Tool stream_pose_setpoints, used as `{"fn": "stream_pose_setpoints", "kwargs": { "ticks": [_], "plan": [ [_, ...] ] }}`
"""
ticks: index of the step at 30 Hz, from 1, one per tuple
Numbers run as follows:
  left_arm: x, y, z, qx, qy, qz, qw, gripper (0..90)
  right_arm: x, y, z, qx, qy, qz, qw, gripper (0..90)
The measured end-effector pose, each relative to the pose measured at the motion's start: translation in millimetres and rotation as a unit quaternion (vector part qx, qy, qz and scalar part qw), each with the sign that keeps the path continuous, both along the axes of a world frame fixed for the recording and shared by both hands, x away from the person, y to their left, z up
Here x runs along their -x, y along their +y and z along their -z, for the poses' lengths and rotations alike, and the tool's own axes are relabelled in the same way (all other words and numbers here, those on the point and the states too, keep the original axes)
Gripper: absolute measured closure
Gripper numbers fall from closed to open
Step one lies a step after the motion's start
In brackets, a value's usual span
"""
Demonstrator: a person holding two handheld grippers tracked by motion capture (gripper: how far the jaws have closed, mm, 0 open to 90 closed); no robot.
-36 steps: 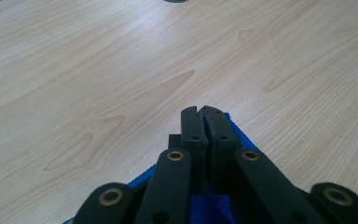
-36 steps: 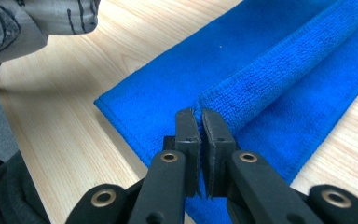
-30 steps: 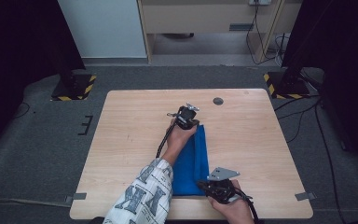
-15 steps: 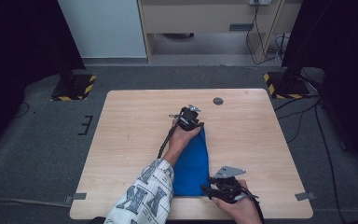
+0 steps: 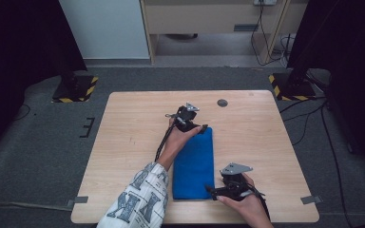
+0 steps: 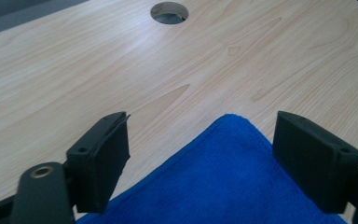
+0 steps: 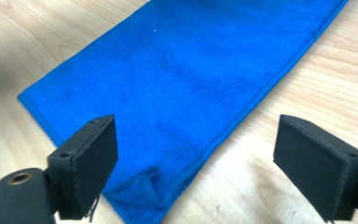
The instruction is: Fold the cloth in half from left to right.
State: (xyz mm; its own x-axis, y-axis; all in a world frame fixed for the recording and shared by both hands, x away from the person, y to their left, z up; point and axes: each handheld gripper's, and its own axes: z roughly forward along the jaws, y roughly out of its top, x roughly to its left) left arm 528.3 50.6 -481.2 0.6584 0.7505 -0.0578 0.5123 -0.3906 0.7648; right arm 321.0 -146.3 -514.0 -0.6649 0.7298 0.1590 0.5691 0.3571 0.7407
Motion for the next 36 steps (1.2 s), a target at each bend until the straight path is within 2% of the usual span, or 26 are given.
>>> {"fn": "stream_pose_setpoints", "kwargs": {
  "ticks": [5, 6, 11, 14, 18, 19, 21, 23, 25, 30, 32, 36],
  "plan": [
    [4.9, 10.3, -0.2, -0.001, 0.002, -0.004, 1.0, 10.7, -10.2, -1.6, 1.9, 0.0, -0.007, -0.003, 1.0, 9.6],
    [7.6, 15.5, 1.1, -0.005, 0.004, -0.002, 1.0, 9.5, -16.8, -2.9, 2.1, 0.0, -0.011, -0.006, 0.9999, 8.9],
    [13.9, 25.6, 4.3, -0.008, 0.005, -0.005, 0.9999, 7.4, -27.2, -4.5, 1.4, 0.002, -0.021, -0.008, 0.9997, 9.1],
    [20.6, 34.0, 6.2, -0.011, 0.008, -0.008, 0.9999, 7.1, -38.9, -4.5, 1.1, 0.002, -0.025, -0.01, 0.9996, 9.6],
    [27.8, 41.7, 6.5, -0.005, 0.015, -0.014, 0.9998, 7.1, -48.3, -2.9, 0.1, 0.002, -0.022, -0.007, 0.9997, 9.5],
    [31.6, 45.8, 6.9, -0.008, 0.015, -0.015, 0.9997, 7.2, -55.8, -1.2, -1.1, 0.005, -0.02, -0.008, 0.9998, 9.5],
    [34.2, 48.6, 7.1, -0.013, 0.017, -0.015, 0.9997, 7.2, -58.7, -0.6, -1.7, 0.008, -0.019, -0.009, 0.9997, 9.6],
    [40.6, 55.1, 6.9, -0.028, 0.007, -0.026, 0.9993, 7.6, -71.4, 1.7, -4.3, 0.014, -0.011, -0.012, 0.9998, 10.1],
    [43.4, 59.3, 7.4, -0.025, 0.005, -0.022, 0.9994, 8.5, -79.7, 2.9, -6.1, 0.021, -0.012, -0.007, 0.9997, 10.2],
    [45.6, 67.0, 7.5, -0.023, 0.005, -0.024, 0.9994, 8.2, -95.2, 6.1, -9.9, 0.027, -0.01, 0.005, 0.9996, 10.1],
    [46.7, 69.9, 6.9, -0.02, 0.006, -0.028, 0.9994, 8.3, -107.5, 9.3, -14.9, 0.043, -0.012, 0.004, 0.999, 10.3],
    [48.2, 74.0, 4.5, -0.02, 0.005, -0.026, 0.9994, 8.3, -116.0, 11.7, -20.1, 0.044, -0.016, 0.007, 0.9989, 10.6]
  ]
}}
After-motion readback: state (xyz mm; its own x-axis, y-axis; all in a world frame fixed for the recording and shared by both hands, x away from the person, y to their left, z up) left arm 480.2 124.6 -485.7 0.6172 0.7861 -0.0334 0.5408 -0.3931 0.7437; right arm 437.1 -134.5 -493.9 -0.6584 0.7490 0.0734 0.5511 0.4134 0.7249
